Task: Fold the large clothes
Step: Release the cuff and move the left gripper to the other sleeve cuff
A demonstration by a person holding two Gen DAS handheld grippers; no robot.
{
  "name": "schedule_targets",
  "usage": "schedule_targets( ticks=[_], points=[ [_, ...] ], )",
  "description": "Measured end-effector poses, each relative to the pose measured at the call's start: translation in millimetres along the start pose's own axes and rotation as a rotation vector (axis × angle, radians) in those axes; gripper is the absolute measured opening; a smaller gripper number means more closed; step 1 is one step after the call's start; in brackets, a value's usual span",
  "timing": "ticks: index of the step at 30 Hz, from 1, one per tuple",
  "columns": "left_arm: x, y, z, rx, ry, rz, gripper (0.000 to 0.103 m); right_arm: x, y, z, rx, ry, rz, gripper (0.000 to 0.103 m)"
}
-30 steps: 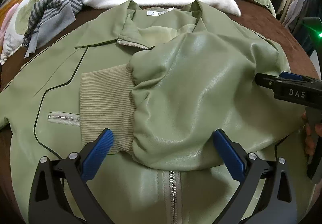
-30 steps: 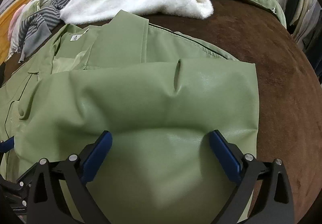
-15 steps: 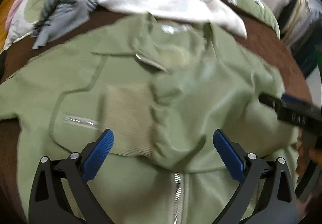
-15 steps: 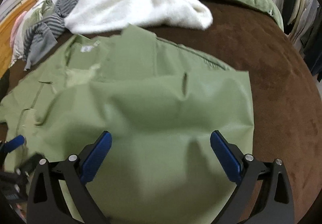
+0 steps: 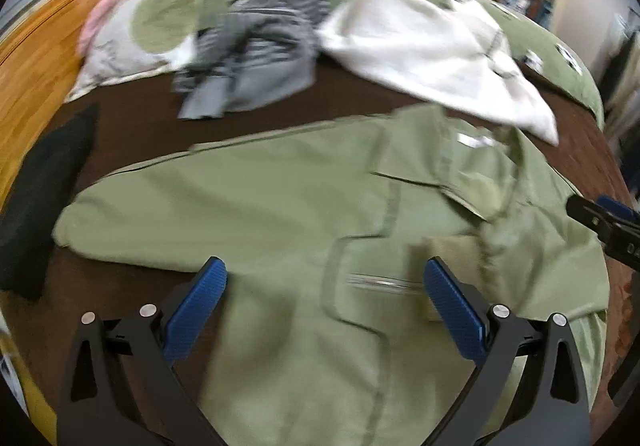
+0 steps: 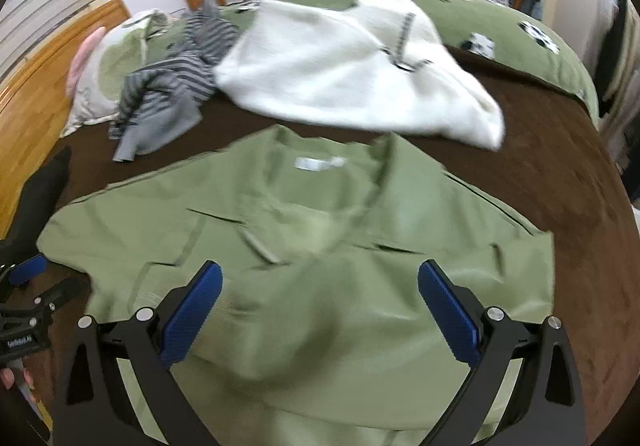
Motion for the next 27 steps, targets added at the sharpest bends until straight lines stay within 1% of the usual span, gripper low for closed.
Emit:
schedule_targets(
  ticks=[1,6,8,11,15,19,20,22,24,27],
  points=[
    [0,2,-14,-0.019,0.006,0.001,0.097,2,3,-12,-0.004,0.012,-0.003,0.097],
    [9,4,-109,-0.153,0.053,-0.004,0.097,20,10,-75,-0.056,0.051,-0.019,0.097],
    [20,-1,-152,-0.2,0.107,-0.017,0.097,31,9,-98,-0.072,0.069,-0.032,0.097],
    [39,-9,-198,-0.245,0.16,-0.035,0.097,48,5,-131,-0.101,0.085,-0.049,0.097],
    [72,-24,-258,-0.324,0.186,-0.06,0.097,70,1,-168,-0.141,0.103,-0.072,0.097],
    [101,-33,-298,-0.398,0.188,-0.051,0.097,92,-4,-189,-0.175,0.108,-0.101,0.097],
    [104,-34,-306,-0.415,0.189,-0.041,0.097,98,-5,-194,-0.181,0.11,-0.111,0.097],
    [110,-35,-321,-0.461,0.203,0.011,0.096,107,-7,-201,-0.189,0.111,-0.121,0.097],
    [119,-36,-331,-0.494,0.188,0.025,0.096,115,-9,-205,-0.199,0.108,-0.134,0.097],
    [129,-40,-341,-0.547,0.156,0.036,0.09,125,-11,-208,-0.207,0.108,-0.154,0.097]
  ],
)
Point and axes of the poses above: each gripper's, at about its wrist camera, not at the fingertips, and x roughly the way its jaws point, z to its right, y to its top, the point moved 5 cm from there along x, roughly the way its jaws point, and after that the axes turned 4 degrees about y, right-handed, at the moved point
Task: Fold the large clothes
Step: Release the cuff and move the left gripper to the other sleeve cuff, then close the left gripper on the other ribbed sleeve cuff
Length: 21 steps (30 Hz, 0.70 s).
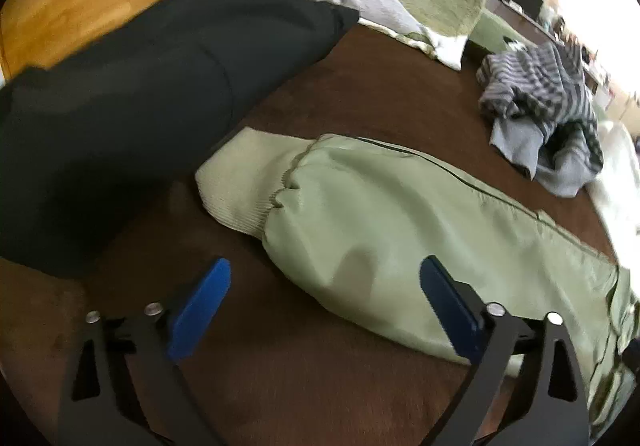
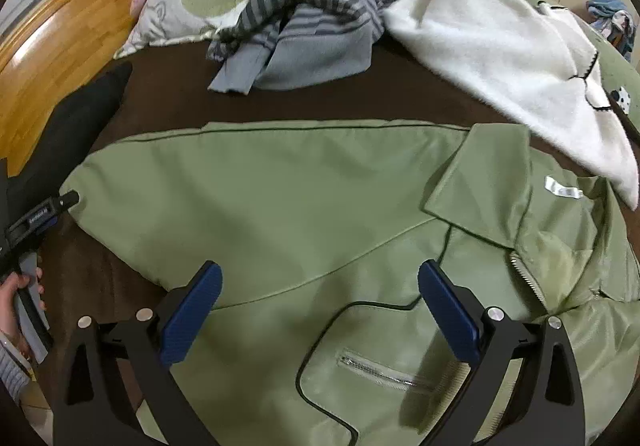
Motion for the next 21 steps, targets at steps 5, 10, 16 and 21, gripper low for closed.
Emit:
schedule_targets(
  ticks=[5,10,16,21],
  points=[
    [15,-1,-7,-0.106,-0.068,-0.009,0.059,12,3,-1,-0.007,0.001,-0.017,0.097],
    [22,2,-4,-0.136,-0.075,-0.004,0.038,23,8,1,0.007,0.008,-0.022,0.097],
    [18,3,-1,-0.163,-0.107,0.01,0.015,51,3,3,-0.002,0.002,-0.06,0.097],
    [10,7,1,-0.16,-0.107,0.021,0.014,69,-3,4,-0.034,-0.022,-0.045,0.097]
  ],
)
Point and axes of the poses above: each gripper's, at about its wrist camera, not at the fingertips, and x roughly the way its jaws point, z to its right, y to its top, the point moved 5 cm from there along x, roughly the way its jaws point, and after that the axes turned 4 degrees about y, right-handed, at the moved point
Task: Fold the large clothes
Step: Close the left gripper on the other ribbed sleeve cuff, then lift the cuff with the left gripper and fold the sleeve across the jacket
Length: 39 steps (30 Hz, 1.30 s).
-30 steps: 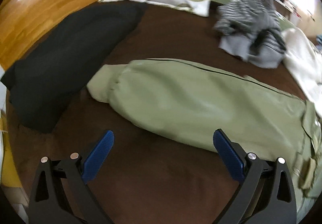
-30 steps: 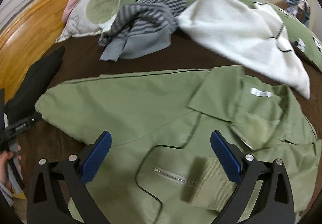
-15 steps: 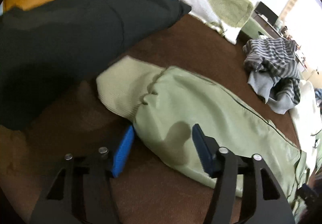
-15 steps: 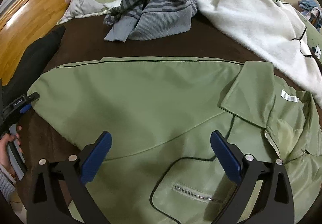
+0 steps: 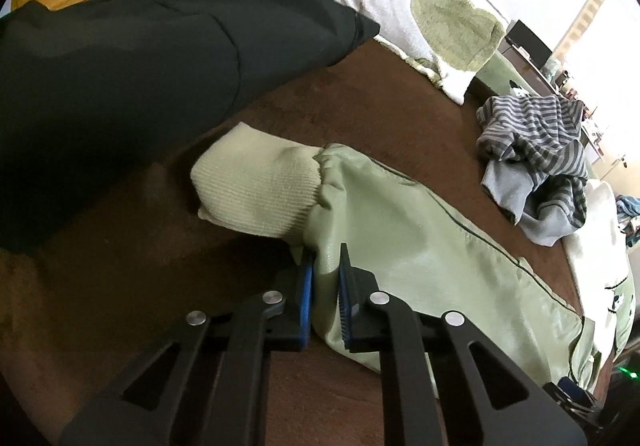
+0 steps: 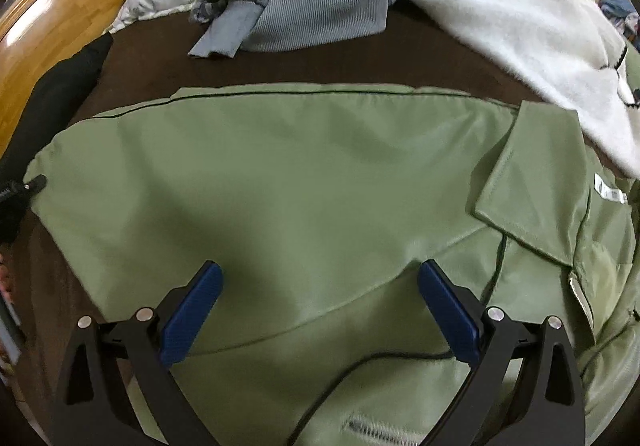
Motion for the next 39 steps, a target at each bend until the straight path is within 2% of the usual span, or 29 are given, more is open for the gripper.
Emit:
schedule_targets(
  ticks=[5,13,17,23,29,32,39],
  points=[
    [-19,8,11,0.05,-0.005,0.038,0.013,8,-3,-1,-0.042,-0.023,0.003,0.098],
    [-52,24,43,0.165,-0.019,0.086,0.013,2,1,0,-0.021,-0.003,-0.01,0.098],
    [-76,36,70,0.215,-0.047,0.118,0.013,-13,7,3,-0.006,0.003,0.015,0.097],
    [-133,47,135,0.325,-0.135,0.188,0.013,-49,17,19,0.006,-0.003,0.051,0.097],
    [-192,38,216,0.444,-0.263,0.244,0.013,-101,15,73,0.051,-0.063,0.094,0.097],
    [-218,23,258,0.498,-0.351,0.25,0.013,-123,6,105,0.092,-0.1,0.105,0.097],
    [-260,-47,352,0.669,-0.536,0.212,0.013,-181,-42,201,0.263,-0.212,0.13,0.097]
  ],
)
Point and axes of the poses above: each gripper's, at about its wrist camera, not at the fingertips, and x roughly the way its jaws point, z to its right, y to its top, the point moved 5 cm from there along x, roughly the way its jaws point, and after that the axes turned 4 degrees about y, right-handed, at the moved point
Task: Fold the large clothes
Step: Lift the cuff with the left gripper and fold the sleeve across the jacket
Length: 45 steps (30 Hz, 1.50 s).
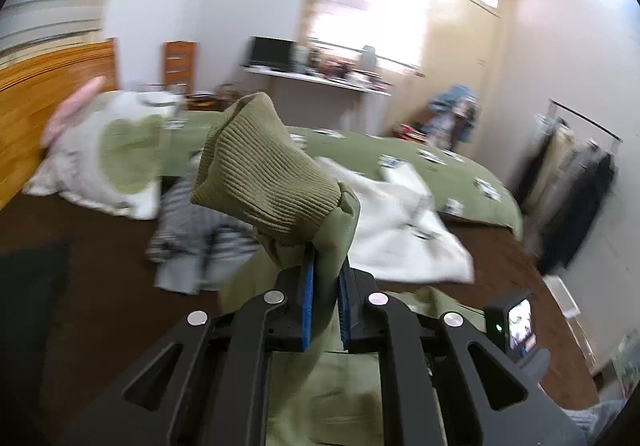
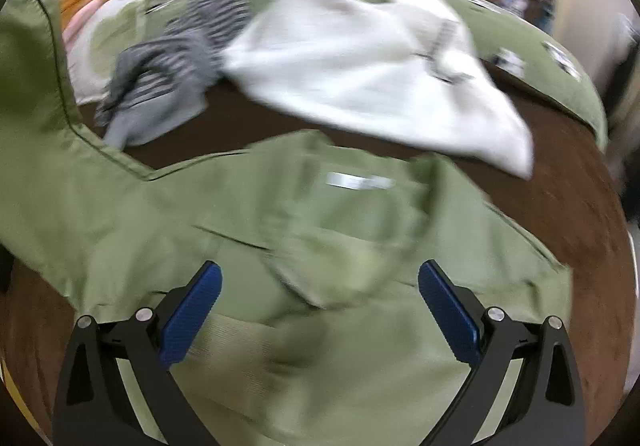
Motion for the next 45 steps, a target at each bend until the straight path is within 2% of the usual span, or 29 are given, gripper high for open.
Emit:
schedule_targets(
  ticks=[4,6,10,15,21,26,30,35,38,45],
  points=[
    [13,-19,66,0.077,-0.09,-0.038,0.013,-18,-18,55,0.08,-0.06,0.007,0.097],
    [24,-37,96,0.092,-0.137,-0.09,0.013,-24,-29,84,0.122,-0.095,0.005,0.097],
    [39,-75,139,0.156,-0.167,-0.153,0.013,-29,-51,128,0.196,-0.14,0.002,0.097],
    [69,-133,174,0.224,-0.217,-0.258,0.013,-29,-74,152,0.222,-0.165,-0.003,0.097],
    [95,-194,191,0.272,-0.264,-0.377,0.013,-23,-98,162,0.235,-0.167,-0.015,0.097],
    [109,-223,193,0.28,-0.274,-0.44,0.013,-16,-113,162,0.246,-0.159,-0.031,0.097],
    [106,-229,196,0.296,-0.269,-0.446,0.013,-17,-114,157,0.232,-0.154,-0.039,0.097],
    [105,-221,193,0.304,-0.262,-0.451,0.014,-25,-105,156,0.21,-0.157,-0.04,0.097],
    [102,-214,192,0.299,-0.262,-0.456,0.021,-30,-100,156,0.199,-0.163,-0.036,0.097],
    [93,-200,197,0.302,-0.276,-0.448,0.069,-43,-95,159,0.204,-0.174,-0.034,0.097]
  ],
)
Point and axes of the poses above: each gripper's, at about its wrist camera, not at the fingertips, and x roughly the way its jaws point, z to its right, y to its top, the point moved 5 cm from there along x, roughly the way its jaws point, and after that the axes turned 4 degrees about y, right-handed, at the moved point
